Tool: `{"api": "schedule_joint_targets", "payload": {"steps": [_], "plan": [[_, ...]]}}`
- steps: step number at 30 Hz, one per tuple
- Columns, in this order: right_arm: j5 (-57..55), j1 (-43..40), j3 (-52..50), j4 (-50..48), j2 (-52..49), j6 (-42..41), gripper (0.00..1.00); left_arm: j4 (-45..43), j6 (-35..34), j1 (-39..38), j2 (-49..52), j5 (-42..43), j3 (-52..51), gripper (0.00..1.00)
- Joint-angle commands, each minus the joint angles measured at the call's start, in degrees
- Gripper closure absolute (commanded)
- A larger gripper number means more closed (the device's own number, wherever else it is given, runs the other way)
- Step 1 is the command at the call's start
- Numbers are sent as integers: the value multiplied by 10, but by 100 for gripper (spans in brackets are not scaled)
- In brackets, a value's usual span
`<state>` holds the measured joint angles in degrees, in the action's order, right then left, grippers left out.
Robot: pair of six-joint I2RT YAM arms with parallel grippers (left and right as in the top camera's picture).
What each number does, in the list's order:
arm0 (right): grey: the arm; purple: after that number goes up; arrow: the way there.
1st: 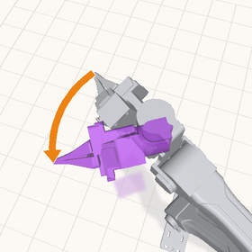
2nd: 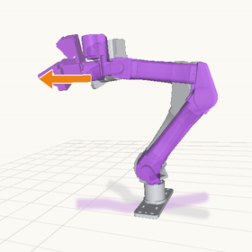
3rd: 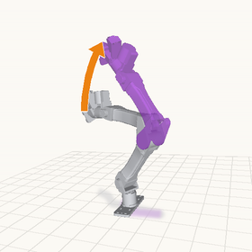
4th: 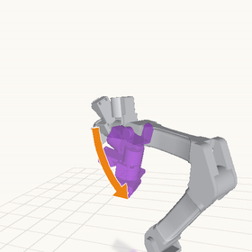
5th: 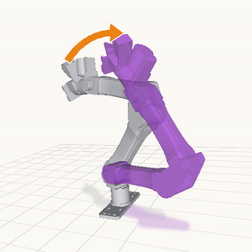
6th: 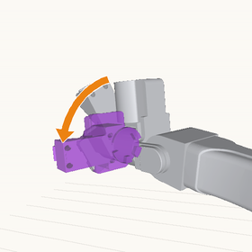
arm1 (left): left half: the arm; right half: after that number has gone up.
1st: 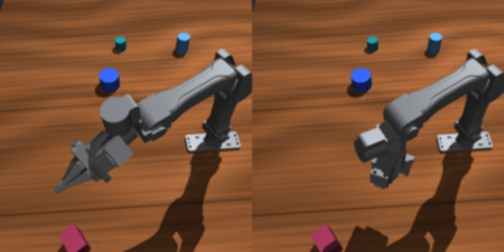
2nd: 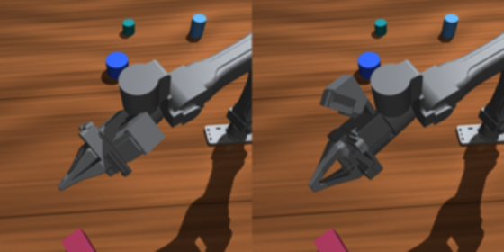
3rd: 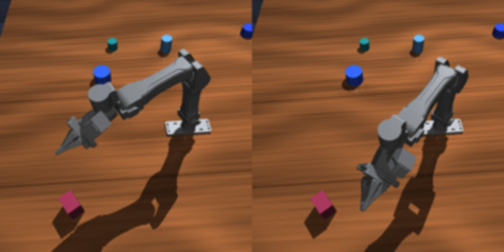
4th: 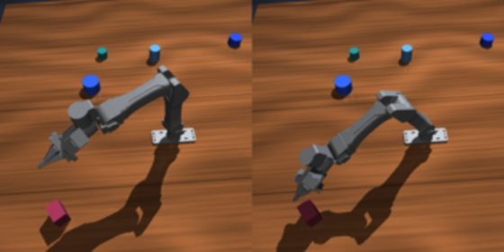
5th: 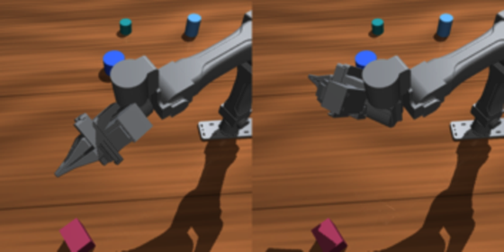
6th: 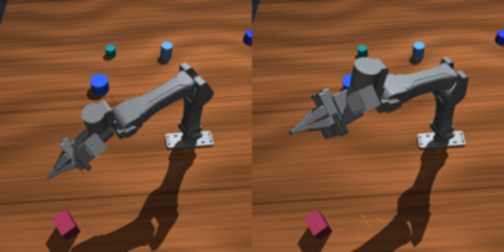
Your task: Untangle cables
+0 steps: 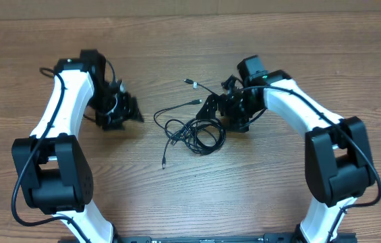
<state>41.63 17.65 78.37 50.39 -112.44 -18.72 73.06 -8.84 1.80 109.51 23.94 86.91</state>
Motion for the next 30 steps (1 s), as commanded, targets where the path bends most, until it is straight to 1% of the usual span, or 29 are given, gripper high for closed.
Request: {"api": "schedule_joint_targets", "payload": {"steps": [1, 5, 8, 10, 13, 15, 18, 22, 24, 25, 26, 27, 28, 30], "plan": [[36, -18, 8, 17, 21, 40, 0, -5, 42, -29, -12, 120, 22, 36], [-51, -26, 7, 59, 21, 40, 3, -13, 24, -84, -12, 71, 13, 37], [-100, -25, 6, 83, 21, 40, 7, -13, -3, -129, -12, 17, 0, 37], [-126, -25, 3, 94, 21, 40, 9, -13, -16, -157, -12, -11, -11, 36], [-151, -25, -9, 98, 21, 38, 15, -24, -42, -199, -12, -40, -33, 36], [-155, -25, -19, 96, 21, 38, 15, -43, -70, -221, -12, -48, -52, 36], [-155, -25, -30, 90, 21, 38, 16, -97, -116, -255, -12, -49, -93, 36], [-155, -25, -39, 79, 20, 36, 17, -162, -149, -274, -12, -50, -134, 39], [-154, -25, -42, 76, 20, 35, 17, -201, -166, -277, -12, -51, -154, 43], [-154, -25, -42, 76, 20, 35, 18, -217, -170, -277, -12, -51, -161, 48], [-154, -25, -42, 75, 20, 35, 19, -249, -169, -277, -12, -51, -173, 67], [-152, -24, -42, 74, 20, 33, 19, -267, -169, -277, -12, -51, -179, 75], [-150, -24, -42, 73, 20, 33, 19, -279, -169, -277, -12, -51, -181, 79], [-147, -22, -42, 71, 20, 21, 19, -299, -164, -276, -12, -50, -181, 81]]}}
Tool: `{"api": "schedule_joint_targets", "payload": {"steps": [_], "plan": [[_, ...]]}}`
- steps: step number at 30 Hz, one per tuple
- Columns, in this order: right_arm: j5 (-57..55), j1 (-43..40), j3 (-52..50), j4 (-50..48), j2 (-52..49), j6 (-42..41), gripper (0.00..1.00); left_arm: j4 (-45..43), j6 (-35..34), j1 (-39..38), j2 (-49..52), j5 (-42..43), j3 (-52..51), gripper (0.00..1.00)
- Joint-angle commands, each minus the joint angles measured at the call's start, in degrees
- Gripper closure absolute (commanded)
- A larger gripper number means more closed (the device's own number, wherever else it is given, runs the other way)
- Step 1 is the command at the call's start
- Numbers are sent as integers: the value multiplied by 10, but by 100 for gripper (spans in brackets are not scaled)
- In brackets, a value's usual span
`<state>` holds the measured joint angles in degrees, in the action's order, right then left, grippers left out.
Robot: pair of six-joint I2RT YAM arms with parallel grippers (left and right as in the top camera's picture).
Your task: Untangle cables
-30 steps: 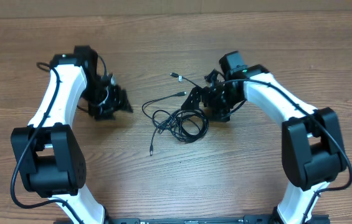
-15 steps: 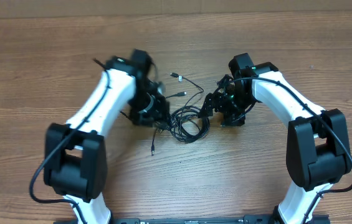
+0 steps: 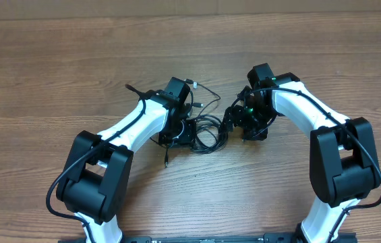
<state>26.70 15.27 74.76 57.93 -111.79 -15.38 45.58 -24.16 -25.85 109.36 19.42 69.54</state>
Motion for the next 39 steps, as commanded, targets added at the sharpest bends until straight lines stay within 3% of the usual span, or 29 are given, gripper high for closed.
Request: {"api": "schedule_joint_targets", "payload": {"steps": [1, 6, 9, 11, 18, 22, 25, 27, 28, 30, 35, 39], "plan": [[9, 3, -6, -6, 14, -13, 19, -35, -9, 1, -10, -5, -7, 80], [45, 16, -6, -5, 14, -13, 18, -51, 48, 21, -10, 33, 15, 83], [45, 28, -6, -5, 14, -13, 18, -42, 101, 43, -10, 103, 41, 96], [45, 36, -6, -5, 14, -13, 20, -27, 126, 63, -10, 144, 61, 96], [44, 71, -6, -16, 14, -27, 66, 47, 139, 134, -10, 167, 120, 96], [44, 83, -6, -41, 14, -54, 85, 84, 140, 146, -10, 156, 119, 95], [45, 86, -6, -69, 14, -79, 96, 120, 139, 141, -10, 133, 118, 77], [45, 86, -6, -89, 14, -94, 96, 138, 140, 134, -10, 124, 115, 57], [45, 86, -6, -99, 14, -102, 96, 144, 140, 130, -10, 120, 112, 53], [74, 84, -6, -122, 14, -104, 96, 148, 155, 120, -10, 120, 102, 52], [317, 61, -5, -209, 14, -101, 96, 125, 158, 85, -10, 120, 65, 51], [364, 47, -5, -225, 14, -102, 96, 71, 144, 69, -10, 115, 35, 49]]}}
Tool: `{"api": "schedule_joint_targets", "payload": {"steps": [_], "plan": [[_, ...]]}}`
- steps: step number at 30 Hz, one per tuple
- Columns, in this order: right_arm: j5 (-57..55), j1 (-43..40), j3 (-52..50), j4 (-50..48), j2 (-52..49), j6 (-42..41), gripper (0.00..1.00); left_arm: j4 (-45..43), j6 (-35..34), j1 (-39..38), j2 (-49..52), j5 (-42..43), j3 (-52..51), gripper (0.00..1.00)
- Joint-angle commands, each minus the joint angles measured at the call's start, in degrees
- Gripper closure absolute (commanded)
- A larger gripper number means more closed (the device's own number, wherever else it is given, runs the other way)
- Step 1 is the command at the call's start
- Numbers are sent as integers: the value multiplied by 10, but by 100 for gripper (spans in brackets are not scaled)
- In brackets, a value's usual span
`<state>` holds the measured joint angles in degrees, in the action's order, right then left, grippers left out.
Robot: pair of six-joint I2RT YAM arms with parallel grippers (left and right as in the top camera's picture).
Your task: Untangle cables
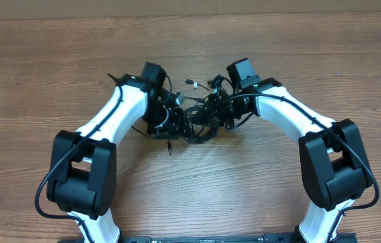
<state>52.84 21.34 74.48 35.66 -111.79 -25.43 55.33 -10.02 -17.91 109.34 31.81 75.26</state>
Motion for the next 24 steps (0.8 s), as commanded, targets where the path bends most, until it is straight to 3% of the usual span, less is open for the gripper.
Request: {"api": "schedule_joint_targets", "payload": {"steps": [1, 5, 10, 12, 13, 17, 20, 24], "plan": [[103, -16, -3, 2, 14, -1, 96, -40, -4, -13, -10, -9, -30, 49], [104, -19, -3, 27, 14, -1, 96, -110, -19, -14, -10, -18, -61, 49], [130, -26, -3, 36, 14, 4, 96, -167, -61, -14, -10, -97, -97, 51], [143, -34, -3, 36, 14, 4, 96, -170, -65, -12, -10, -108, -104, 58], [157, -45, -3, 37, 14, 4, 96, -167, -65, -12, -10, -114, -106, 68], [178, -76, -3, 38, 14, 4, 96, -170, -63, -11, -10, -119, -106, 75], [177, -99, -3, 47, 14, 21, 96, -171, -63, -11, -10, -149, -106, 96], [140, -125, -3, 111, 14, 69, 96, -165, -63, -10, -10, -197, -106, 96]]}}
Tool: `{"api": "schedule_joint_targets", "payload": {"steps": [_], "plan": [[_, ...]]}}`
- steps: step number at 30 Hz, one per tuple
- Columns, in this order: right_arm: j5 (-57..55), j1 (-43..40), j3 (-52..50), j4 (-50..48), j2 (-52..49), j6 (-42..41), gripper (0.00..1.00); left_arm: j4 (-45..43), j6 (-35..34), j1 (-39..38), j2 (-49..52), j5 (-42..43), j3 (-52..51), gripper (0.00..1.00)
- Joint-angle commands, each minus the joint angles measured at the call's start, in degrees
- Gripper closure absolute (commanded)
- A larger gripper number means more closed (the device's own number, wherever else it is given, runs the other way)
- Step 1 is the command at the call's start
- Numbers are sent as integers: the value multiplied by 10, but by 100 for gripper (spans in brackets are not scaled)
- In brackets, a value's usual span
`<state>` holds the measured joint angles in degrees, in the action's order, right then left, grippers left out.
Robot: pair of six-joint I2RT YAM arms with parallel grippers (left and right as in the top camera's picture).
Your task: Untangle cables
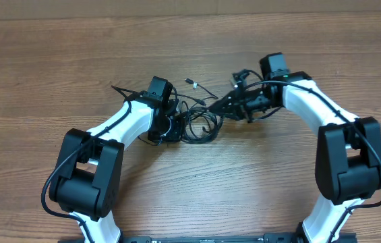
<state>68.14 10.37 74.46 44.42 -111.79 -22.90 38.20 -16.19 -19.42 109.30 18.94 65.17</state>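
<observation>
A tangle of thin black cables (200, 127) lies on the wooden table at the middle. One loose end with a small plug (190, 82) points toward the far side. My left gripper (175, 127) is pressed into the tangle's left edge; its fingers are lost against the dark loops. My right gripper (225, 106) sits at the tangle's upper right, its jaws narrowed to a point on a cable strand that runs back into the loops.
The wooden table (55, 61) stretches all around the cables. Both white arms reach in from the near edge, their bases at the lower left and lower right.
My right gripper has moved to the right and a little away from the bundle, with a strand stretched behind it. The left gripper has shifted slightly right and nearer, staying against the loops.
First the left gripper stood far left of the tangle and the right gripper touched its right side. Then the left gripper was at the tangle's left side with the right one backed off. Both then met inside the bundle, and now the right has drawn apart.
</observation>
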Motion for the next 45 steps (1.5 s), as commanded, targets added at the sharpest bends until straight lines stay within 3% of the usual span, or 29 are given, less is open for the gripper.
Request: {"api": "schedule_joint_targets", "payload": {"steps": [1, 7, 12, 16, 22, 26, 34, 45], "plan": [[-32, -20, -2, 43, 14, 56, 96, 8, -2, 7, -10, -75, -5, 96], [-219, -50, -3, 164, 14, 115, 96, 25, -13, 45, -10, -107, -5, 96], [-307, -56, -3, 189, 14, 114, 96, 42, -21, 92, -10, -97, -5, 95], [-308, -55, -3, 186, 14, 111, 96, 61, 8, 116, -10, -16, -5, 94], [-308, -55, -3, 163, 14, 80, 96, 77, 96, 115, -10, 159, -5, 73], [-308, -55, -3, 158, 14, 79, 96, 74, 119, 106, -10, 238, -5, 71], [-308, -55, -3, 159, 14, 79, 96, 65, 112, 80, -10, 230, -5, 70], [-308, -54, -3, 160, 14, 79, 96, 34, -37, 19, -9, 113, -7, 68]]}}
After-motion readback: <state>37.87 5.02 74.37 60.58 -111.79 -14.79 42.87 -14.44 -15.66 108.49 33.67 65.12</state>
